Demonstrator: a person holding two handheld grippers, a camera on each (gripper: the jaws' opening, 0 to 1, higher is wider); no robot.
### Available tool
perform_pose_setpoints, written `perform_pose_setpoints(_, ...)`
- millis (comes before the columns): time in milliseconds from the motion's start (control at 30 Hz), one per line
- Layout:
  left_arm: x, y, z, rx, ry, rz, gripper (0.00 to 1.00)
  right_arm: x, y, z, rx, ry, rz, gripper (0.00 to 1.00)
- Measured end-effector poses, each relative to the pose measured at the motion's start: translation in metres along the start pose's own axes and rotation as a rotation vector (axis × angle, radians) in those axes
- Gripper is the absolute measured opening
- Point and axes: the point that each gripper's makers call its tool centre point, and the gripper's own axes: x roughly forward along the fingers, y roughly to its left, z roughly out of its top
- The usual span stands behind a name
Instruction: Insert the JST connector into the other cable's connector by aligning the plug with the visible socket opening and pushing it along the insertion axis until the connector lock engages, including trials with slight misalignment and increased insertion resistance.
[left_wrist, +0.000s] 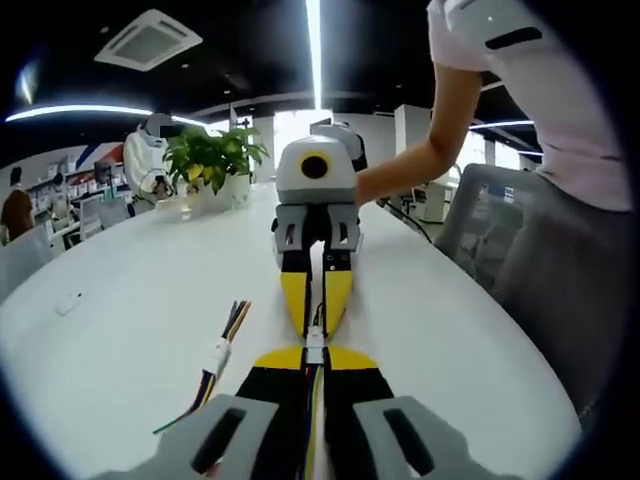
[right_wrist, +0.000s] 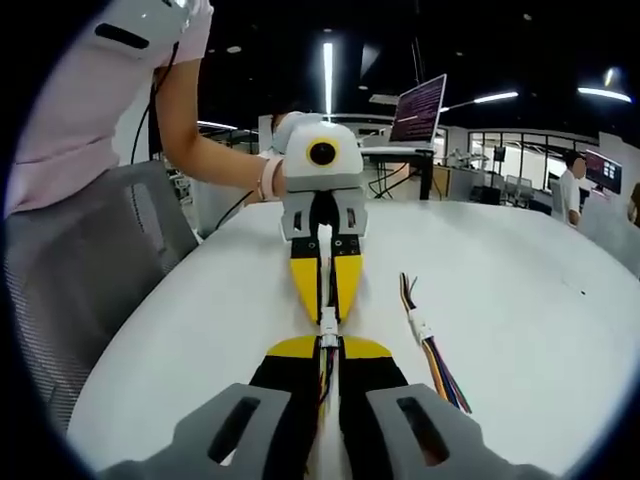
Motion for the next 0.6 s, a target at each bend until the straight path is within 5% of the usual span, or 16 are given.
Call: perform_pose_setpoints(600,0.0005,0.0020,0.0042,0.014,-0.008,0.006,0.00,-0.0006,-0.0023,0.0005,0.007,-0.005,0.001,0.02)
